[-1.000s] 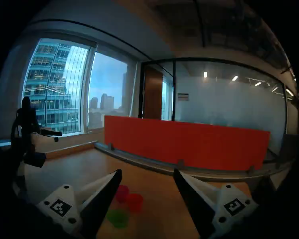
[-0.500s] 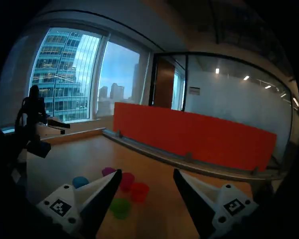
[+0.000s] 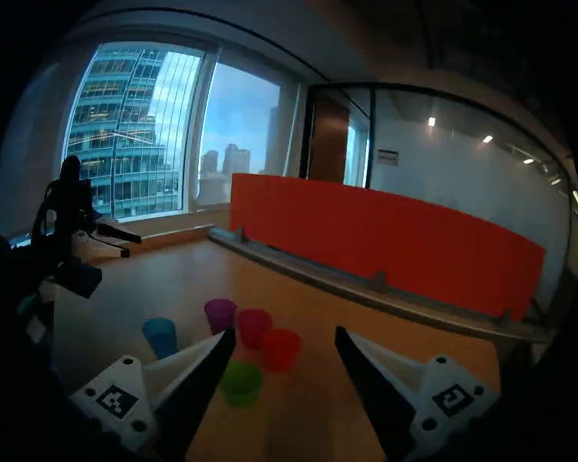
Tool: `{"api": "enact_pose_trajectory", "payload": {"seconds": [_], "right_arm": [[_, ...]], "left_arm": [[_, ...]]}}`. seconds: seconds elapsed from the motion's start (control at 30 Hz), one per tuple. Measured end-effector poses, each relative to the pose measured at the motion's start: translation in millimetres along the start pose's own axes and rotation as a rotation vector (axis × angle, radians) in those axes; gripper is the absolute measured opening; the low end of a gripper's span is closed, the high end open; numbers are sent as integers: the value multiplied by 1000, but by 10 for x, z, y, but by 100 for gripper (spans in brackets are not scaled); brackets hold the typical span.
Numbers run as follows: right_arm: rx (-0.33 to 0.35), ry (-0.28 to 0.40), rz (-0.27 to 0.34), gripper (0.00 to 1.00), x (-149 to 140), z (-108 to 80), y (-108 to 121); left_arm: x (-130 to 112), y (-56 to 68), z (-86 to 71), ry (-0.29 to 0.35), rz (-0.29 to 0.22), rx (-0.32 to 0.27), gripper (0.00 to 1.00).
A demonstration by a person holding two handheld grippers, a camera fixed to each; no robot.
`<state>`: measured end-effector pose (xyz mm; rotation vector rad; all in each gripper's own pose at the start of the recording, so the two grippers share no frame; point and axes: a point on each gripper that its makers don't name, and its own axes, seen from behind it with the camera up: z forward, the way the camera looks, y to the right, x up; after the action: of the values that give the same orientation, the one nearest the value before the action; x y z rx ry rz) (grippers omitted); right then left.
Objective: Pour water
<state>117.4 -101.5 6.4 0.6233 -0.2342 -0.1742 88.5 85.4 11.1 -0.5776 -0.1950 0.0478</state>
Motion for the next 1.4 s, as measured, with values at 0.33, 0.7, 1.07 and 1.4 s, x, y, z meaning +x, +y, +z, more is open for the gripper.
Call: {"api": "enact_pose_trajectory", "payload": {"seconds": [0.33,0.7,1.07,1.4], "right_arm": [[23,-43,4,100,-299,125,-80],[39,-105,-29,100,-680,265,-189],[52,-151,-6,100,-995,369,-247],[70,-188,-11,100,-1179,446,-302]], "left_arm": [[-395,70,78,-70,19,-26,87],[-687,249,148,-125,62,-75,87],[-945,358,174,-175,51,-111,87],[-1194,442,183,-242,75,-143,87]]}}
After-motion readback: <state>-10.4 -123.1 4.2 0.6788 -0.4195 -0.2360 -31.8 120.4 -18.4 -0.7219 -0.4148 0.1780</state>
